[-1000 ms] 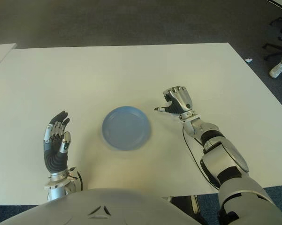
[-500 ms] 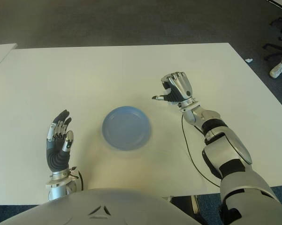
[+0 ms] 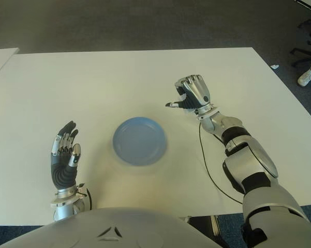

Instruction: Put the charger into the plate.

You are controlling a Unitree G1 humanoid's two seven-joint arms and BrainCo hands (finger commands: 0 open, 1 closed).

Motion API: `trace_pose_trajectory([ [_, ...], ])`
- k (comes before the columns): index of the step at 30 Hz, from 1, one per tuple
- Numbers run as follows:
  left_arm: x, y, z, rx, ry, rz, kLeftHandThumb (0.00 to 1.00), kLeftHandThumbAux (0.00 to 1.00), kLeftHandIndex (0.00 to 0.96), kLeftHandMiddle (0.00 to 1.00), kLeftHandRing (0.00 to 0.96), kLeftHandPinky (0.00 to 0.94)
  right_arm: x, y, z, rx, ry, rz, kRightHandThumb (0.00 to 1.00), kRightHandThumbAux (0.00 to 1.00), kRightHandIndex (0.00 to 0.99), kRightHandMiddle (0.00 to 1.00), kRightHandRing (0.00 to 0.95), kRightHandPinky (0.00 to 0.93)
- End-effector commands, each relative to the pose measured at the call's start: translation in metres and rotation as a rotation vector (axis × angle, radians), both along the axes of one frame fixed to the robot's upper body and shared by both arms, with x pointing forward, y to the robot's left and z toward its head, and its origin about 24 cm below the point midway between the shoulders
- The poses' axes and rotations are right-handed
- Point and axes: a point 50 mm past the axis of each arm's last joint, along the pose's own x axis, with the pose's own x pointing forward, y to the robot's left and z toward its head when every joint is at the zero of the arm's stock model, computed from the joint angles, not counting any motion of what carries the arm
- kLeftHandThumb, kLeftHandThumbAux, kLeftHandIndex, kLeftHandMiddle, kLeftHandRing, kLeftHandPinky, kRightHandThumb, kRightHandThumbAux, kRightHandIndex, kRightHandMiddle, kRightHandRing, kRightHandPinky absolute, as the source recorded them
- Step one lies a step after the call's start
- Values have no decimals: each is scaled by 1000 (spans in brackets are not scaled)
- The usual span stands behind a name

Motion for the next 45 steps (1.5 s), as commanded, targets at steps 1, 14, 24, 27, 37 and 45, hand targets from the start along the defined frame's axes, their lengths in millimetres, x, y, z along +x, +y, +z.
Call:
trace_pose_trajectory([
  [1, 20, -7, -13, -12, 49, -37, 251, 559, 154, 140, 117, 122, 3, 9, 6, -12, -20, 51, 884, 681, 874, 893, 880, 870],
  [14, 22, -11, -12, -27, 59, -69, 281, 563, 153, 139, 121, 133, -5, 43, -8, 20, 28, 167, 923, 671, 873, 893, 881, 874],
  [24, 24, -13, -9, -17, 29, -79, 280, 559, 150, 143, 126, 137, -12, 67, -22, 11, 91, 243, 933, 661, 865, 890, 883, 879],
  [27, 24, -13, -8, -8, 21, -75, 268, 562, 148, 142, 125, 135, -13, 75, -25, -3, 100, 260, 931, 663, 863, 889, 883, 881],
  [37, 25, -14, -7, 8, 21, -71, 246, 574, 144, 130, 115, 128, -20, 102, -31, -26, 102, 354, 920, 669, 856, 879, 877, 878],
  [45, 25, -15, -8, 11, 32, -70, 238, 587, 138, 117, 104, 122, -28, 118, -38, -53, 120, 412, 906, 672, 842, 875, 877, 880],
])
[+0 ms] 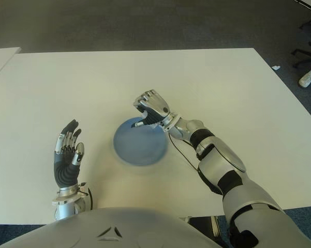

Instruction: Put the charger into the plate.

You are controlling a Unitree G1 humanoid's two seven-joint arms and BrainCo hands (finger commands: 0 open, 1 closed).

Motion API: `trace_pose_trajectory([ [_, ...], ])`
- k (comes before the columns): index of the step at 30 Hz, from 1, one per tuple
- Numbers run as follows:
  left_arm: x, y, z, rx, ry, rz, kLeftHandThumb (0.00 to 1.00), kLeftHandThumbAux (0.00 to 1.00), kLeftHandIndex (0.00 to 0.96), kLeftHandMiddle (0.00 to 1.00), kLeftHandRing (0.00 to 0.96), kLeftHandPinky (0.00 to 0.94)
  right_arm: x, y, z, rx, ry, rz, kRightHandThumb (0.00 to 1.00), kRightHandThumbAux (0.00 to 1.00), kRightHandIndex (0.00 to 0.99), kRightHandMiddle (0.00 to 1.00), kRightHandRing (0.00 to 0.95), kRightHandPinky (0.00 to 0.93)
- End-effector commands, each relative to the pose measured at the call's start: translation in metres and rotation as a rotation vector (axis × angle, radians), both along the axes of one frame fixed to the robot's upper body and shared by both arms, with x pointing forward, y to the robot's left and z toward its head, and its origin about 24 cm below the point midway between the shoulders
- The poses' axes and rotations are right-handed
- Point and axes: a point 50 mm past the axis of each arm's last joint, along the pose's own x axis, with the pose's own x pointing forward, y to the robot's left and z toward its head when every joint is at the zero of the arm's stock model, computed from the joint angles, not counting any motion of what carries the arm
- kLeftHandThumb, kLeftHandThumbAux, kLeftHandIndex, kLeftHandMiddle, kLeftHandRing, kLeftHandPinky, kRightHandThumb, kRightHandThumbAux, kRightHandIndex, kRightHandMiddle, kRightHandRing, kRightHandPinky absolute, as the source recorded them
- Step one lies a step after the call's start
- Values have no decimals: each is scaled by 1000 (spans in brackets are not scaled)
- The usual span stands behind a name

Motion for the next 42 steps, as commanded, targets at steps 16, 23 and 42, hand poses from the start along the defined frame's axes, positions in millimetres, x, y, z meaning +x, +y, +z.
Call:
trace_pose_trajectory([
  [16, 22, -15, -6, 20, 8, -32, 209, 593, 139, 109, 101, 132, -13, 20, -19, -114, 27, 66, 878, 671, 822, 872, 880, 884],
  [23, 21, -16, -7, 16, 15, -34, 231, 593, 141, 109, 99, 126, -17, 24, -26, -163, 50, 75, 877, 664, 817, 868, 874, 877],
  [42, 25, -18, -8, 2, 23, -24, 259, 561, 157, 118, 103, 128, -25, 26, -37, -158, 124, 77, 771, 660, 796, 862, 865, 867],
])
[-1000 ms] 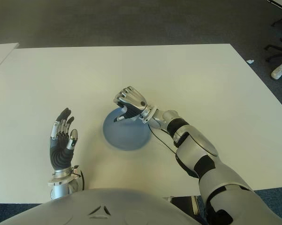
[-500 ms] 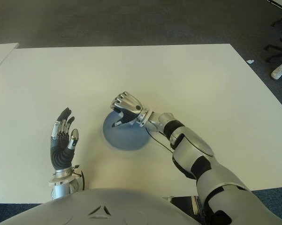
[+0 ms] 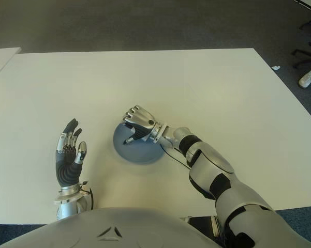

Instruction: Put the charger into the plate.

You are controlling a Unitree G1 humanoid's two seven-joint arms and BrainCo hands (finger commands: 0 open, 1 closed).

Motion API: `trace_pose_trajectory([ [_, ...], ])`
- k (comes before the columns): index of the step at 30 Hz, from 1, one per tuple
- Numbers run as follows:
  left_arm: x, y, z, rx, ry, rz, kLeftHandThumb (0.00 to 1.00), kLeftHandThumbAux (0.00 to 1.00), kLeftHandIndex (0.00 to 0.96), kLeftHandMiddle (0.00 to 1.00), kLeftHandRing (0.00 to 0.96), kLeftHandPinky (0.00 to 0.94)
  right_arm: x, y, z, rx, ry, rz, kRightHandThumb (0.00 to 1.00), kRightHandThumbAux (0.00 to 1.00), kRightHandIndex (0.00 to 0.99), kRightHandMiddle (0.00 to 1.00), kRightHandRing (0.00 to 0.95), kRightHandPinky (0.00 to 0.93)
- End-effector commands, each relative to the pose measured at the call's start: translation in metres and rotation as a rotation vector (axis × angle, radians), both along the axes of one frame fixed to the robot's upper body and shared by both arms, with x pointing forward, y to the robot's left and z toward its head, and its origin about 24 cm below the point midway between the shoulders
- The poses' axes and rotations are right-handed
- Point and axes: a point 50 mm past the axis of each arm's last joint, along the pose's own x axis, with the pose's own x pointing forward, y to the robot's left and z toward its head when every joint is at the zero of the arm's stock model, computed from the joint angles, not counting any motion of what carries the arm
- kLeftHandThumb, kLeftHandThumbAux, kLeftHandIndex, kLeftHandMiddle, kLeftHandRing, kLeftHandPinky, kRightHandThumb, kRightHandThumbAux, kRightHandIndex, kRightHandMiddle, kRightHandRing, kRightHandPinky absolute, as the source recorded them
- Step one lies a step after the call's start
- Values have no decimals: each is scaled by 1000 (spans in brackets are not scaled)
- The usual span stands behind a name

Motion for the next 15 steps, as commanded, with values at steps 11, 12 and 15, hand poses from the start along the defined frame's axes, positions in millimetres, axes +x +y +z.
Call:
trace_pose_trajectory([
  [11, 24, -14, -8, -22, 13, -34, 262, 550, 155, 117, 100, 114, -3, -6, -5, -60, 193, 26, 435, 539, 256, 252, 206, 178],
  [12, 24, -14, -8, -23, 13, -32, 261, 550, 154, 115, 98, 113, -3, -7, -5, -74, 195, 32, 376, 503, 195, 185, 148, 132],
  [15, 24, -14, -8, -23, 15, -29, 256, 549, 151, 110, 94, 110, -3, -9, -5, -102, 198, 41, 294, 448, 86, 68, 51, 56],
])
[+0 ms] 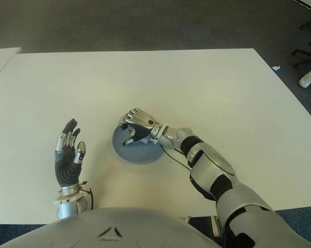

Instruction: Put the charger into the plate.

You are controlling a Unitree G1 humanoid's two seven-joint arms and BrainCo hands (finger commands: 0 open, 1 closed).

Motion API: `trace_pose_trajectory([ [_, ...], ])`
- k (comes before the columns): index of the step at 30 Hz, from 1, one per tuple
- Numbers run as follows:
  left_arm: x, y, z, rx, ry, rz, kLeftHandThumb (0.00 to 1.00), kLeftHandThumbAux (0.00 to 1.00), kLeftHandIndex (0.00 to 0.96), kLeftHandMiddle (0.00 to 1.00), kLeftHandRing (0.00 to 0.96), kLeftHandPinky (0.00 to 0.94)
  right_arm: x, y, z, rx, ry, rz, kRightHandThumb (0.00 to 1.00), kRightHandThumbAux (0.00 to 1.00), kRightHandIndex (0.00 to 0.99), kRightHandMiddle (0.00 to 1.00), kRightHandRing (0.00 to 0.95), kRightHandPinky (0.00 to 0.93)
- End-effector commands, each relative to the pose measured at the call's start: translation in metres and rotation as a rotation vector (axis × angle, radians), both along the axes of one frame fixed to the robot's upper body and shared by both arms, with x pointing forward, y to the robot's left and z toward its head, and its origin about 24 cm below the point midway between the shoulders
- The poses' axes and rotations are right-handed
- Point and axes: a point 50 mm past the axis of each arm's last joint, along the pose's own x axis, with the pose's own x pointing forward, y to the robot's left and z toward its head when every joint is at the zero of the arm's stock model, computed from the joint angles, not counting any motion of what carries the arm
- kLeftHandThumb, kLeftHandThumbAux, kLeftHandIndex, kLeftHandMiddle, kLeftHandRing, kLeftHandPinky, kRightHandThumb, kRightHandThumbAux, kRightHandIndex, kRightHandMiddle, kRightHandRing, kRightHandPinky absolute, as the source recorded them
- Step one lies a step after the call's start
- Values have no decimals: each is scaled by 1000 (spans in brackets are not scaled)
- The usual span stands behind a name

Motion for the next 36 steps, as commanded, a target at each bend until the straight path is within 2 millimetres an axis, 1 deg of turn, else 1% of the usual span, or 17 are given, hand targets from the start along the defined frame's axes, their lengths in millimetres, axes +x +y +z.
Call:
trace_pose_trajectory([
  [1, 24, -14, -9, -13, 19, -44, 253, 547, 150, 108, 92, 110, -2, -8, -4, -53, 29, 15, 283, 430, 68, 54, 41, 45],
  [2, 24, -14, -9, -11, 21, -42, 243, 543, 148, 103, 87, 108, -2, -9, -4, -61, 28, 20, 268, 384, 43, 34, 26, 29],
  [4, 25, -13, -9, -7, 25, -38, 231, 539, 146, 96, 81, 105, -2, -9, -3, -67, 26, 22, 253, 325, 17, 14, 10, 11],
  [7, 25, -13, -10, -2, 34, -34, 219, 537, 141, 88, 75, 102, -3, -10, -2, -54, 21, 22, 239, 268, 5, 4, 3, 3],
  [13, 26, -13, -10, 3, 33, -38, 210, 542, 134, 79, 68, 93, -3, -12, 1, -26, 11, 22, 220, 211, 0, 0, 0, 0],
  [24, 27, -13, -12, -7, 53, -44, 207, 546, 125, 76, 64, 89, -1, -15, 3, -5, 10, 15, 216, 179, 0, 0, 0, 0],
  [34, 30, -14, -12, -10, 53, -52, 209, 535, 126, 71, 56, 77, 3, -21, 8, -6, 3, 8, 180, 195, 0, 0, 0, 0],
  [36, 30, -13, -12, -4, 47, -51, 206, 535, 126, 70, 55, 75, 5, -23, 12, 0, 5, 9, 182, 201, 0, 0, 0, 0],
])
